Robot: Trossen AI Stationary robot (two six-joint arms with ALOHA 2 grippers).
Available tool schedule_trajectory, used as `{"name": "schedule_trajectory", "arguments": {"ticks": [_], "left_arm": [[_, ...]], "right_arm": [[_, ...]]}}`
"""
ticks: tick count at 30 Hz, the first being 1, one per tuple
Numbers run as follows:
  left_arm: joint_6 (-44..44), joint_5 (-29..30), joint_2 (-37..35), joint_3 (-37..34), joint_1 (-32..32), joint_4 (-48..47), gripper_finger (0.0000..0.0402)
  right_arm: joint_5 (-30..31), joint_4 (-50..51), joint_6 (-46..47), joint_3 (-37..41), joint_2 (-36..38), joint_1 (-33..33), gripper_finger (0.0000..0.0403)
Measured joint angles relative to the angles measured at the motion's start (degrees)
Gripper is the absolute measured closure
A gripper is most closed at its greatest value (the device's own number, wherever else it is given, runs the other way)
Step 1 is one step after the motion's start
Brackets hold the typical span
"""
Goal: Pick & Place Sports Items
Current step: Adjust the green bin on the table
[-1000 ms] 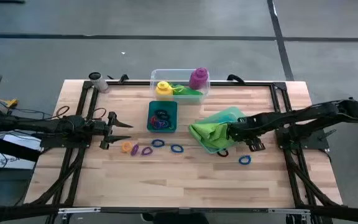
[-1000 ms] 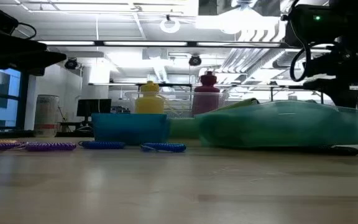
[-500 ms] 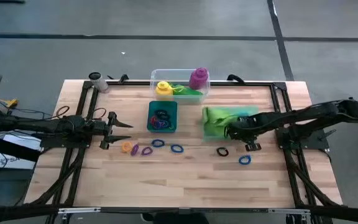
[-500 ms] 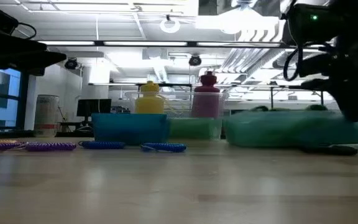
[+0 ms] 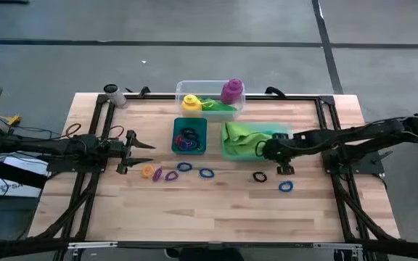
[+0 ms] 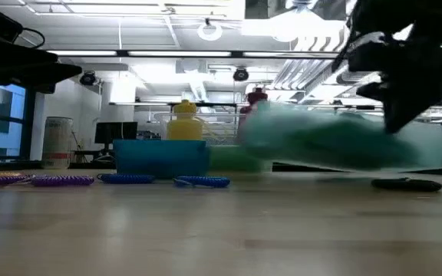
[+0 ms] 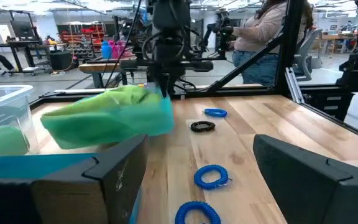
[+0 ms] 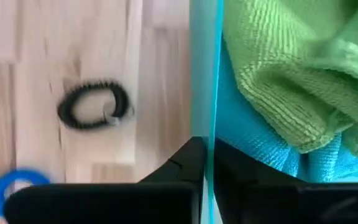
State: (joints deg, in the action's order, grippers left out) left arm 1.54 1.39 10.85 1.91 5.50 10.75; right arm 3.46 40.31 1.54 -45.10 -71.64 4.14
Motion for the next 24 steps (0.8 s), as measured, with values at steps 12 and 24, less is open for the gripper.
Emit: {"name": "schedule_trajectory", "arguments": {"ticks": [12, 24], "left_arm": [[0.0, 0.0, 0.0, 0.0, 0.0, 0.0, 0.0165], [0.0, 0.0, 0.0, 0.0, 0.0, 0.0, 0.0165]], "right_arm": [[1.5, -10.4, -1.5, 0.0, -3.5, -1.5, 0.0403], [1.1, -13.2, -4.4, -0.1, -12.1, -6.2, 0.0403]]}}
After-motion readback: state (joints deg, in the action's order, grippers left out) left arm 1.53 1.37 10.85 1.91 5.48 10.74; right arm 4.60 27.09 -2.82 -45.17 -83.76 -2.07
